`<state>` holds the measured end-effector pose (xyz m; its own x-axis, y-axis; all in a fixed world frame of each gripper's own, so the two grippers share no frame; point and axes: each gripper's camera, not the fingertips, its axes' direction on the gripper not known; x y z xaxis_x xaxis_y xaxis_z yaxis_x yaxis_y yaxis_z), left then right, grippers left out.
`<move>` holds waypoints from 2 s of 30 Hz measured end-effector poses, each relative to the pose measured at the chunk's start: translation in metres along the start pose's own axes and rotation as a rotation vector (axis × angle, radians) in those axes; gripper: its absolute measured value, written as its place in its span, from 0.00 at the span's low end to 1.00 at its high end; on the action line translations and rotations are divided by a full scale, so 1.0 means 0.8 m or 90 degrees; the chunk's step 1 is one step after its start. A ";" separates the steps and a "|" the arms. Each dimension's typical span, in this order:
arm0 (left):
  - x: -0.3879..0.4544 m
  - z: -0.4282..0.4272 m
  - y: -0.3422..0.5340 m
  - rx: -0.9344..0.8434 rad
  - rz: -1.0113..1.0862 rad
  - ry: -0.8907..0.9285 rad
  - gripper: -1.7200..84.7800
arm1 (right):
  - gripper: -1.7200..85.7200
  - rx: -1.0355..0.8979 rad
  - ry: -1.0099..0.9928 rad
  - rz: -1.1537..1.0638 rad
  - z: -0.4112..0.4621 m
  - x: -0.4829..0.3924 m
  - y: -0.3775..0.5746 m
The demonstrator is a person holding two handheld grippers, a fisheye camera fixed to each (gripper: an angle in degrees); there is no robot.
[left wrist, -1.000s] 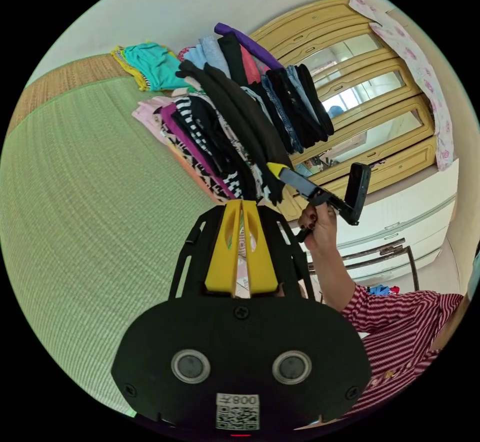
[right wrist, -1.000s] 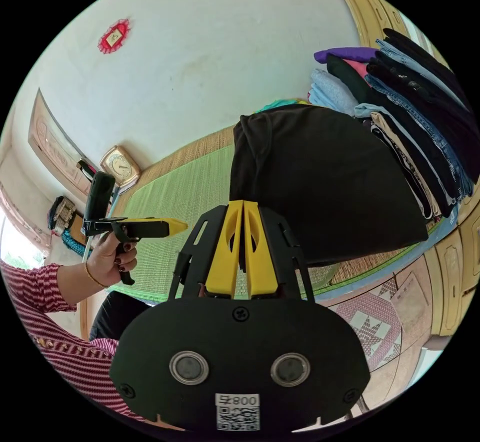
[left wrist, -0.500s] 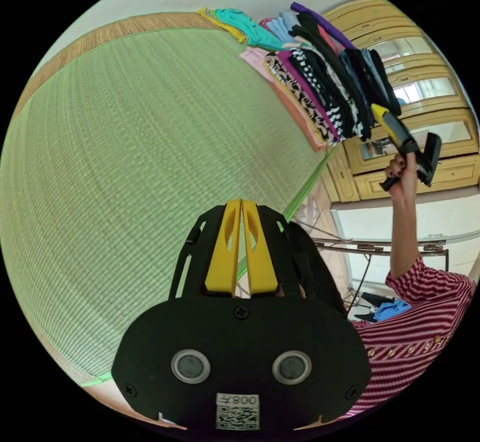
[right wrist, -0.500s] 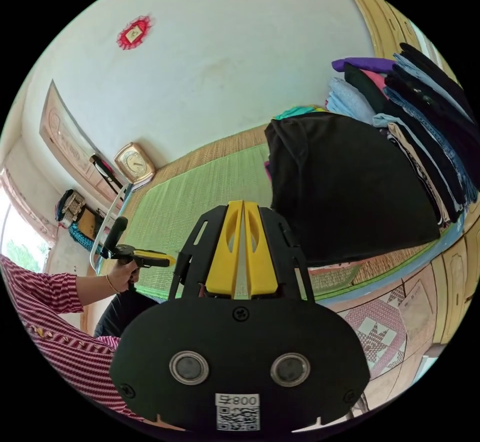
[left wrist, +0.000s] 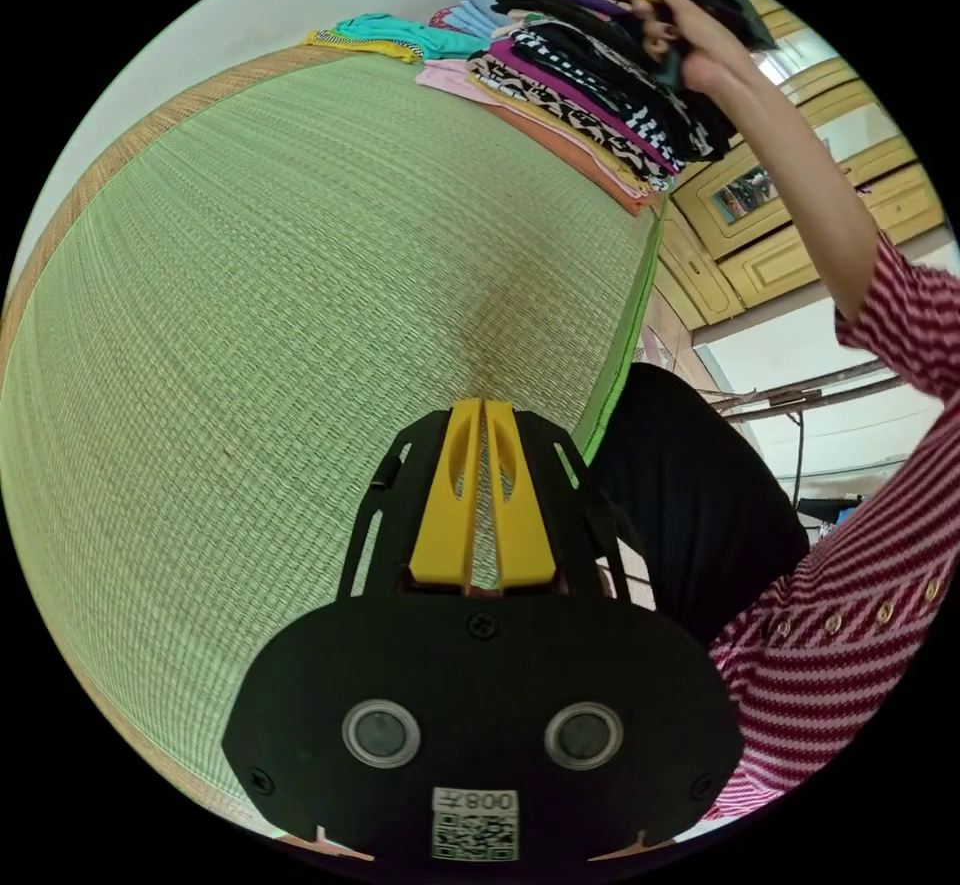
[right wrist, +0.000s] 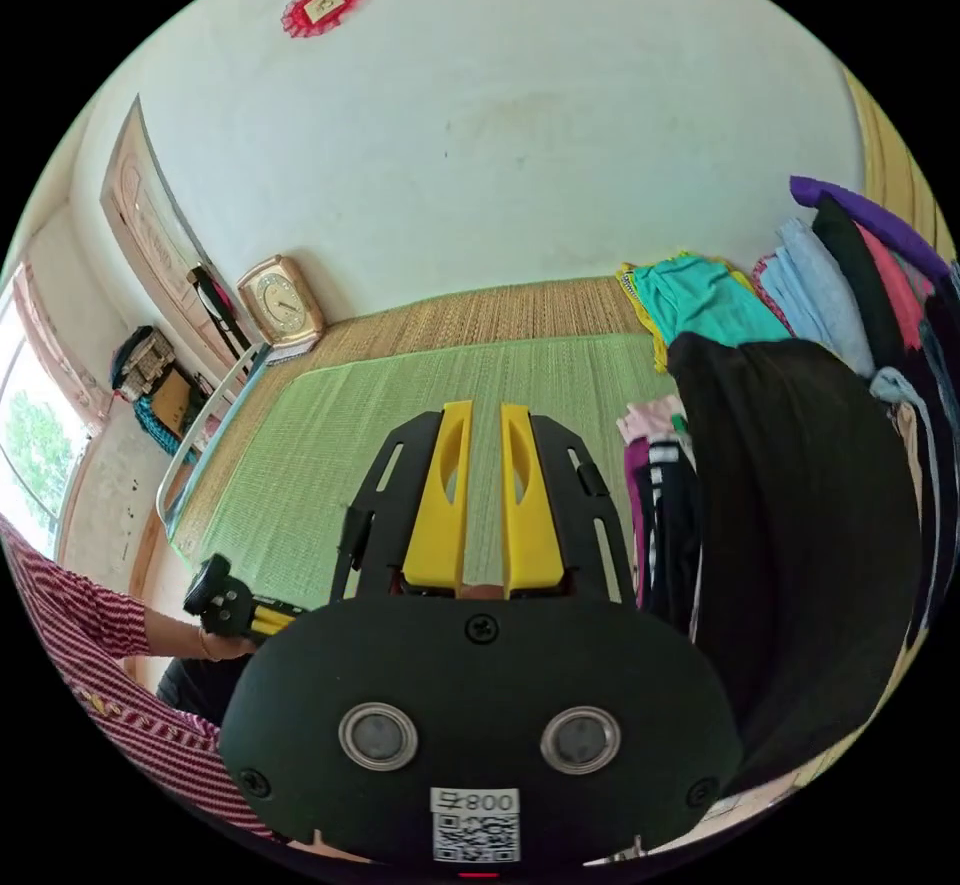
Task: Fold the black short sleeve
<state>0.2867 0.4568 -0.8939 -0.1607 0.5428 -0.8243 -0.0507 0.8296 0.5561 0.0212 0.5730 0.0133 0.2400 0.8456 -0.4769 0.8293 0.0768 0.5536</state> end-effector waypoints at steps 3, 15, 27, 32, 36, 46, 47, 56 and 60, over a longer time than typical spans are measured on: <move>-0.010 -0.019 0.011 0.014 0.011 0.010 0.02 | 0.09 -0.013 0.029 -0.016 0.092 0.010 -0.069; -0.031 -0.104 -0.024 -0.107 0.013 0.007 0.02 | 0.12 -0.088 0.101 0.101 0.335 0.197 -0.279; -0.066 -0.185 -0.074 -0.245 -0.055 0.049 0.02 | 0.13 -0.205 0.150 0.118 0.574 0.358 -0.435; -0.082 -0.219 -0.085 -0.287 -0.071 0.072 0.02 | 0.13 -0.230 0.207 0.100 0.639 0.388 -0.461; -0.093 -0.242 -0.083 -0.297 -0.075 0.092 0.02 | 0.12 -0.266 0.249 0.100 0.691 0.411 -0.454; -0.121 -0.301 -0.042 -0.284 -0.112 0.150 0.02 | 0.04 -0.203 0.178 0.142 0.645 0.442 -0.442; -0.125 -0.307 -0.035 -0.283 -0.121 0.158 0.02 | 0.04 -0.200 0.175 0.147 0.639 0.443 -0.442; -0.157 -0.371 0.028 -0.171 -0.177 0.248 0.02 | 0.03 -0.119 0.019 0.142 0.482 0.388 -0.420; -0.180 -0.414 0.063 -0.082 -0.203 0.245 0.02 | 0.03 -0.079 -0.100 0.097 0.392 0.319 -0.392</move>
<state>-0.0195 0.3768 -0.7122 -0.4673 0.1573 -0.8700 -0.2736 0.9100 0.3115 -0.0193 0.5991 -0.4966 0.4410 0.7609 -0.4760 0.7113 0.0271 0.7024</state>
